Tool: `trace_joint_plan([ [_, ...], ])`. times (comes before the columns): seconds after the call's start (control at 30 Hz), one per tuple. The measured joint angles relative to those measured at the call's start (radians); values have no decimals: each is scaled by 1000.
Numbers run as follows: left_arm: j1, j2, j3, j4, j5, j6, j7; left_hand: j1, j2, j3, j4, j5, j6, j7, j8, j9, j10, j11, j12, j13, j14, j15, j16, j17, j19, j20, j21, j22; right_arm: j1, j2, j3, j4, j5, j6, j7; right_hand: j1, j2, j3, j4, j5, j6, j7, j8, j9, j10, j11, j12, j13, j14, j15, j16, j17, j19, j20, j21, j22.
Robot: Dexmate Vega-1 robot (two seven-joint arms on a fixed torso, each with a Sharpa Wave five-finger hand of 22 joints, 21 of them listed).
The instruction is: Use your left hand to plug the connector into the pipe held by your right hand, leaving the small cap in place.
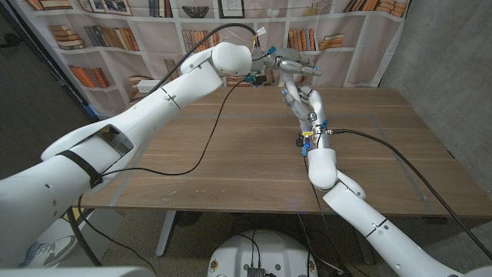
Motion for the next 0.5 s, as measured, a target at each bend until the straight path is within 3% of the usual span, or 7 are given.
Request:
trace_joint_plan([
  [0.07,-2,-1,1,1,1,0,0,0,0,0,0,0,4,4,0,0,0,0,0,0,0,0,0,0,0,0,0,0,3,3,0,2,-6,3,-4,0,0,18,1,1,4,4,0,2,-5,12,0,0,9,-3,4,1,0,0,5,-1],
  [0.5,-9,-12,8,10,-1,0,-8,0,0,0,0,0,15,4,0,0,0,0,0,0,0,0,0,0,0,0,0,0,16,12,-4,9,-34,10,-19,0,0,23,-2,8,-3,15,-1,11,-1,19,0,0,11,-4,4,-2,12,0,5,-1],
])
